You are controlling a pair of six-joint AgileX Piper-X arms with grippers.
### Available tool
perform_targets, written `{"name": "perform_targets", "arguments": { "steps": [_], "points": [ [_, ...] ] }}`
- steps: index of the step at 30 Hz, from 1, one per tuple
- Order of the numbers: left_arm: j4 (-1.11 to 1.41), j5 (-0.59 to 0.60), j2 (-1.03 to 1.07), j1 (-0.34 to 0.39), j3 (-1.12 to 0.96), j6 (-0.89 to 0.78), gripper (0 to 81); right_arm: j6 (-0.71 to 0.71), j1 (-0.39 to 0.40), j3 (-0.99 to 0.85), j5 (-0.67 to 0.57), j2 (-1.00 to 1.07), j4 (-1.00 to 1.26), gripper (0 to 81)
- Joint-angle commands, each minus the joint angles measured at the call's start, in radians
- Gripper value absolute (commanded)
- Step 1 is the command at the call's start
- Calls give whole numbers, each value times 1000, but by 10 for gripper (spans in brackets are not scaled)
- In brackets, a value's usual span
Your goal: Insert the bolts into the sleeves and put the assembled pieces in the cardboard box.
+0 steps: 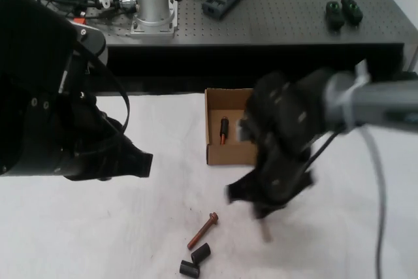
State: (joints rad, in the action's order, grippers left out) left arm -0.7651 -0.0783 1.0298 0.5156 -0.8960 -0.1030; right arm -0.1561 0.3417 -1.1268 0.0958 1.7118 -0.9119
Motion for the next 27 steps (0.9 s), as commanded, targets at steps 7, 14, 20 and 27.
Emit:
{"name": "perform_targets", "arguments": {
  "steps": [7, 14, 20, 27],
  "points": [
    [77, 321, 1, 1, -2, 14, 173, 221, -120, 94, 92, -137, -109, 50],
    [171, 451, 112, 1, -2, 43, 173, 251, -165, 260, 59, -165, 2, 50],
    [170, 450, 304, 1, -13, 169, 174, 239, -167, 356, 49, -250, 72, 50],
    [107, 390, 545, 90, -133, 294, 316, 194, -195, 442, -6, -411, 68, 50]
  ]
}}
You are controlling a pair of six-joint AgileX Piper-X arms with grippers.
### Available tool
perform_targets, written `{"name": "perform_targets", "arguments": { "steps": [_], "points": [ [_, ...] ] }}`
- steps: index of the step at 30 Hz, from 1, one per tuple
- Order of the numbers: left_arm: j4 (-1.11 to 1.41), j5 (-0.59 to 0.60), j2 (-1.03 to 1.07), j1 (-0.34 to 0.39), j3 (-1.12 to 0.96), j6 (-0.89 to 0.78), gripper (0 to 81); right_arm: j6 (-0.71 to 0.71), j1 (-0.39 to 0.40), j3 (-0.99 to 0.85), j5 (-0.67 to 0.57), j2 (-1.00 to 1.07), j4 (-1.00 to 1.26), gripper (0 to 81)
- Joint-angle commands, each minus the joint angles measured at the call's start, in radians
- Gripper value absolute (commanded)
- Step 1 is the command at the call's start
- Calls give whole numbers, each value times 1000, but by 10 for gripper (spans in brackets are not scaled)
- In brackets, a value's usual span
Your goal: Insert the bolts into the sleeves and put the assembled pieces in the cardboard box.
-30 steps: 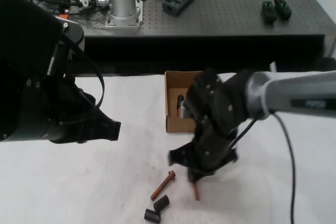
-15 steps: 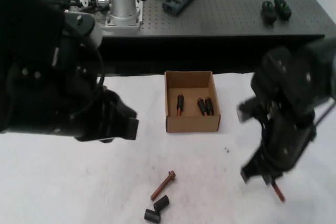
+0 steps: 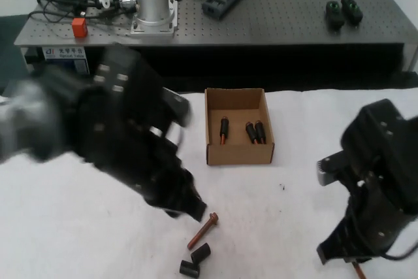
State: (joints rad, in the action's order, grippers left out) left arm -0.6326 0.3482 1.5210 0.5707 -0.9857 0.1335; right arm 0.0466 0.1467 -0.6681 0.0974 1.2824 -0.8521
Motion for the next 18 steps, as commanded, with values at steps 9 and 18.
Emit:
{"name": "perform_targets", "arguments": {
  "steps": [9, 18],
  "points": [
    [-160, -230, 267, 150, -192, 184, 274, -9, -17, 25, -25, -122, 8, 50],
    [-152, -271, 306, 152, -200, 224, 258, -9, -17, 25, -25, -133, 13, 50]
  ]
}}
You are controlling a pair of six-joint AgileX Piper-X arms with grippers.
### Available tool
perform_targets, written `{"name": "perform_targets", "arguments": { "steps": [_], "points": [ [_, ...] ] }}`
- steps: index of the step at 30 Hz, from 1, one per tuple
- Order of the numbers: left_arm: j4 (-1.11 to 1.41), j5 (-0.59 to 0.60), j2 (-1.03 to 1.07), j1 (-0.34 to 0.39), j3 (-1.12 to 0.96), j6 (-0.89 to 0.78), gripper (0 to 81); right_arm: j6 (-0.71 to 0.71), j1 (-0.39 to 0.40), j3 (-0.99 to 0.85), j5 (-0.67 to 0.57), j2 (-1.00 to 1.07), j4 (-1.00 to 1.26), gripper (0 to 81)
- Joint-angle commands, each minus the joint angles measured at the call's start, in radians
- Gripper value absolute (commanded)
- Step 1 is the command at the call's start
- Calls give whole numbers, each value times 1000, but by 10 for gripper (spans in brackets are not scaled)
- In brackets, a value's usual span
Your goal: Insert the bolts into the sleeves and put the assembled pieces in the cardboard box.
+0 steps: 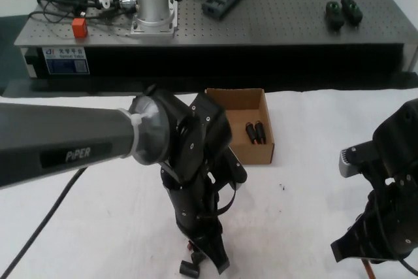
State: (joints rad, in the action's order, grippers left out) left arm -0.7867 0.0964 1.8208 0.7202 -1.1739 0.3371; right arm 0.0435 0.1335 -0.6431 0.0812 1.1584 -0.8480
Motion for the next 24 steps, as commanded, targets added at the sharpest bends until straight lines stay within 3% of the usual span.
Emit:
{"name": "perform_targets", "arguments": {
  "steps": [1, 18, 20, 24],
  "points": [
    [1, -19, 11, 3, -12, 26, 258, -6, -4, 0, -9, -9, 9, 50],
    [-45, 2, 79, 3, -12, 45, 256, -6, -4, 0, -9, -11, 22, 50],
    [-44, -6, 79, 3, -12, 45, 215, -6, -4, 0, -9, -11, 22, 50],
    [-54, -7, 79, 3, -12, 45, 34, -17, -4, 0, -9, -11, 24, 50]
  ]
}}
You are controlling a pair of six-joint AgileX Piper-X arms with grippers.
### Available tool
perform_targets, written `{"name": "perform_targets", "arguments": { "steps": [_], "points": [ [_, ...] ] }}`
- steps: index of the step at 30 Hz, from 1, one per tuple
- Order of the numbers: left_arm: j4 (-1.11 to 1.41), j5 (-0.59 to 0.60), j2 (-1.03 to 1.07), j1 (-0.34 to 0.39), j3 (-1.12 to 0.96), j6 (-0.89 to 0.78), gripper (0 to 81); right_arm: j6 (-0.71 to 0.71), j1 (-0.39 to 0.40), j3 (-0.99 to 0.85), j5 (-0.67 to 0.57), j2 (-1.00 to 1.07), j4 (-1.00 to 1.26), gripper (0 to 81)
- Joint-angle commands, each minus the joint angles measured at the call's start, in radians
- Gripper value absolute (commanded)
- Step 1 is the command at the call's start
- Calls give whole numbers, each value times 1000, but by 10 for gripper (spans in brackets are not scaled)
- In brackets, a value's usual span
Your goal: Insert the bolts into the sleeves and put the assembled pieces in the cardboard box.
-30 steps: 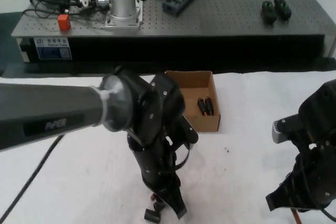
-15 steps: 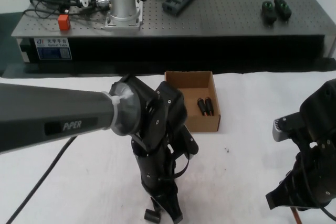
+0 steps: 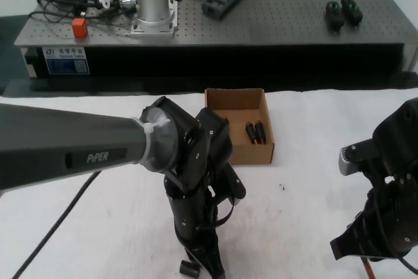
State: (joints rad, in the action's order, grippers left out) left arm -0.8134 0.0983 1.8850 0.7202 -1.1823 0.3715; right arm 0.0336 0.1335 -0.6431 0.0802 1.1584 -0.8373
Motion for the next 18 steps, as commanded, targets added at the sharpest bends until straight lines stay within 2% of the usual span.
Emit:
{"name": "perform_targets", "arguments": {
  "steps": [1, 6, 9, 13, 18],
  "points": [
    [-27, -9, 15, 3, -4, 10, 8, -27, -4, 0, -12, -13, 19, 50],
    [-3, -9, -29, 3, -37, -43, 6, -97, -4, 0, -112, -55, 110, 50],
    [115, 10, -128, -7, -42, -114, 6, -149, -4, 0, -152, -117, 190, 50],
    [324, 191, -316, -33, 46, -264, 6, -287, -4, 5, -305, -198, 368, 50],
    [640, 347, -521, -38, 266, -392, 6, -508, 13, 51, -534, -232, 806, 50]
  ]
}}
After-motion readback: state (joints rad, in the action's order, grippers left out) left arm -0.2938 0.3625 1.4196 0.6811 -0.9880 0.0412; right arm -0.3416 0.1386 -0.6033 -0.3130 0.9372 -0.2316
